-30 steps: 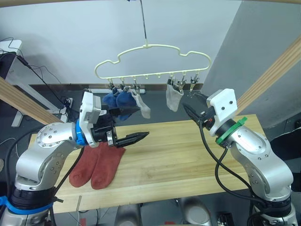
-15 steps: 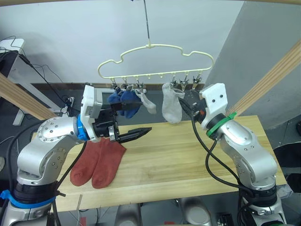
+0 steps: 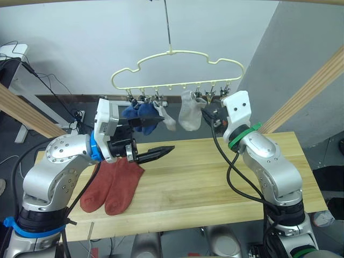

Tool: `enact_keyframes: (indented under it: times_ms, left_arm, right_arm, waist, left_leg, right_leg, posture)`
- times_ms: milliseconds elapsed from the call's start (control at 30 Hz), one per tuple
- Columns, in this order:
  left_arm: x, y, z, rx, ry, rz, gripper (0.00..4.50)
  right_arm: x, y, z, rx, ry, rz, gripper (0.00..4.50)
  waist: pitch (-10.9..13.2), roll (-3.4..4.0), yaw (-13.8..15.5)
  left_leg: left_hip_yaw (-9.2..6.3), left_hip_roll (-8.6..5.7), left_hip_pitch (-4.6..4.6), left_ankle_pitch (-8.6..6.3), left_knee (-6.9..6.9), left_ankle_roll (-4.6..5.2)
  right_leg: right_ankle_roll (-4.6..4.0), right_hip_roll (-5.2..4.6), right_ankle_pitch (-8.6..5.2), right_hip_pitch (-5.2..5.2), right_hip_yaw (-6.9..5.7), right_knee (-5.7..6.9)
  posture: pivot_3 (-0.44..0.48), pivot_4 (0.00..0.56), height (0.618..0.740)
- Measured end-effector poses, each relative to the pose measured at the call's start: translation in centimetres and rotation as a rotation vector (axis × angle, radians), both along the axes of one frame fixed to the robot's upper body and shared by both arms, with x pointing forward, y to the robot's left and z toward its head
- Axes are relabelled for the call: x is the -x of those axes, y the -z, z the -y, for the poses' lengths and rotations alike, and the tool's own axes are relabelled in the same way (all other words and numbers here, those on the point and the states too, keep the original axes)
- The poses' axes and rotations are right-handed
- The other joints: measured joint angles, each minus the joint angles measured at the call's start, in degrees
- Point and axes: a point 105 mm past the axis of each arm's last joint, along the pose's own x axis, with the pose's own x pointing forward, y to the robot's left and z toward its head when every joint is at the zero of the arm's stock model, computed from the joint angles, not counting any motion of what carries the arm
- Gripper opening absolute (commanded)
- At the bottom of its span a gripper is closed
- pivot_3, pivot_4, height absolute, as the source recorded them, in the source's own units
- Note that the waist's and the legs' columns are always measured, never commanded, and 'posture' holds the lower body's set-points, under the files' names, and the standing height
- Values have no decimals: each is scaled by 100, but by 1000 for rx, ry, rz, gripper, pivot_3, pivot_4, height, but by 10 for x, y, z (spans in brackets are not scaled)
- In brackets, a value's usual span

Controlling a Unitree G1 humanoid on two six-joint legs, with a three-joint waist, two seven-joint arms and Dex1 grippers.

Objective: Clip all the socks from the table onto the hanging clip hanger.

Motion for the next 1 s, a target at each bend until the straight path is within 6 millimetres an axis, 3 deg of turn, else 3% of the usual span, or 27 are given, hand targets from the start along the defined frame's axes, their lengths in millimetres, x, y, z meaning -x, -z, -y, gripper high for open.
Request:
enact_keyframes:
  times_ms: [1000]
  left_arm:
    - [-3,3,2,-5,-13,22,4443]
  right_arm:
    - [-13,-7,-6,-14,15,52,2416]
  waist:
    - [0,0,-3]
  left_leg:
    - [0,0,1,0,1,0]
  right_leg:
    - [-1,-1,0,0,0,3]
  posture:
    - [-202,295,740]
